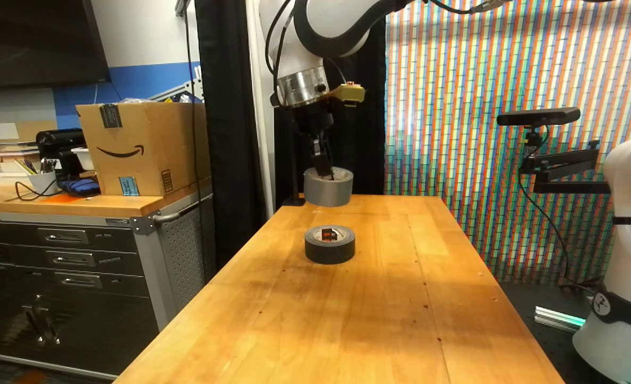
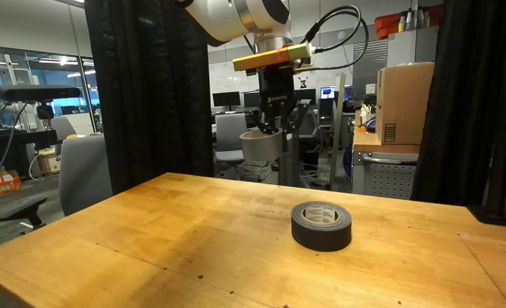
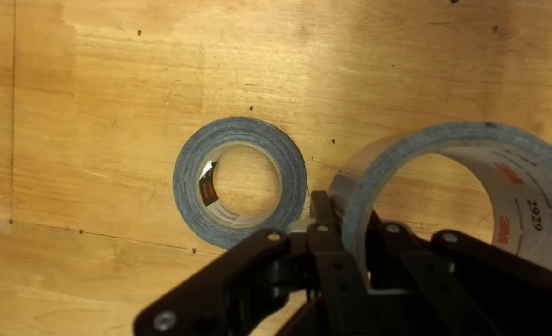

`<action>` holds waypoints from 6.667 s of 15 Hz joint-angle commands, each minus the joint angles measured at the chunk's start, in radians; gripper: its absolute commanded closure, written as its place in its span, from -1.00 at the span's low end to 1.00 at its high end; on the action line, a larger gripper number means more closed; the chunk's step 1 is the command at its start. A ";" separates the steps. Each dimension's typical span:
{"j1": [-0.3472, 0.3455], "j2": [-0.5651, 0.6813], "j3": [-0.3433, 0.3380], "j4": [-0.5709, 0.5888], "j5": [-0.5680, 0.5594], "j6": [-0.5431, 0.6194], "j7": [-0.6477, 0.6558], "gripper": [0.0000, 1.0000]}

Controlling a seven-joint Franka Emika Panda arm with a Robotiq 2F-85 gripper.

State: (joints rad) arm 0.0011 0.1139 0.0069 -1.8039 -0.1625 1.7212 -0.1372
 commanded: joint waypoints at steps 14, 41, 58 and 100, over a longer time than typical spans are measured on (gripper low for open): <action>-0.125 0.040 -0.087 -0.069 0.156 0.091 -0.133 0.84; -0.159 0.109 -0.103 -0.131 0.098 0.198 -0.219 0.84; -0.136 0.277 -0.073 0.152 0.077 0.065 -0.214 0.84; -0.162 0.246 -0.079 0.013 0.087 0.108 -0.123 0.12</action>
State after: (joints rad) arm -0.1603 0.3990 -0.0706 -1.7583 -0.0808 1.8159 -0.2576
